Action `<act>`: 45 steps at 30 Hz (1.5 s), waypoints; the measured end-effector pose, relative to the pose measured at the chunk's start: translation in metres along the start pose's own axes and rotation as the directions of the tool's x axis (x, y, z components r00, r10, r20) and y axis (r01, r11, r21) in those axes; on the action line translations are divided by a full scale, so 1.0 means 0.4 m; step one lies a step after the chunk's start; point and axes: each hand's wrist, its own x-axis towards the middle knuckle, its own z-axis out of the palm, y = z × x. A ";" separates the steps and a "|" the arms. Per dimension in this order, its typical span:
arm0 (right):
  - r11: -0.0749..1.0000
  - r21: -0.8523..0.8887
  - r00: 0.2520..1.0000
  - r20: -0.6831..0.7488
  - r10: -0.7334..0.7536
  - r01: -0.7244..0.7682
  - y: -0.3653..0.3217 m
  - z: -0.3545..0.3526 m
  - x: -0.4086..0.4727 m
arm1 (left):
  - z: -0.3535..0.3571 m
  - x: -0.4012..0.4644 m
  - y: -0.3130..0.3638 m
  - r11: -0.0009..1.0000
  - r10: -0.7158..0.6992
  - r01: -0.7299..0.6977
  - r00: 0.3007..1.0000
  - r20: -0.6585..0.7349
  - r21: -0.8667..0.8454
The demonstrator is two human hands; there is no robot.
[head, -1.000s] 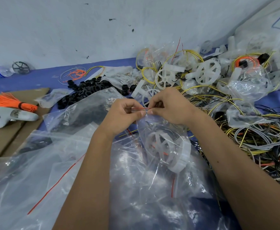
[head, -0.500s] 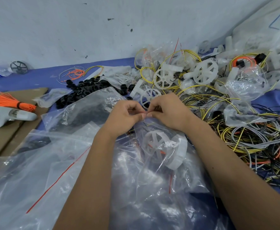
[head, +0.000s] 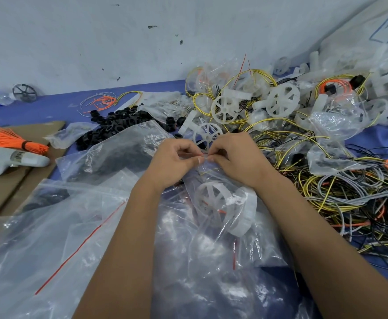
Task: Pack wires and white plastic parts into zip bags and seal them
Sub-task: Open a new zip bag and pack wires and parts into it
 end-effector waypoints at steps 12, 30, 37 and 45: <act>0.997 -0.036 0.997 -0.028 0.065 -0.066 0.016 -0.029 -0.031 | 0.010 -0.001 0.004 0.999 0.034 -0.034 0.999 -0.002 -0.006; 0.994 -0.070 0.990 -0.121 0.071 -0.080 0.024 -0.040 -0.071 | 0.011 0.002 0.021 0.996 0.077 -0.079 0.996 0.032 0.051; 0.998 -0.009 0.993 -0.106 0.057 -0.058 0.026 -0.036 -0.074 | 0.011 0.007 0.031 0.992 0.068 -0.076 0.995 0.074 0.102; 1.000 -0.012 0.997 -0.075 0.013 -0.014 0.022 -0.030 -0.072 | 0.020 0.021 0.049 0.971 0.112 -0.137 0.985 0.128 0.197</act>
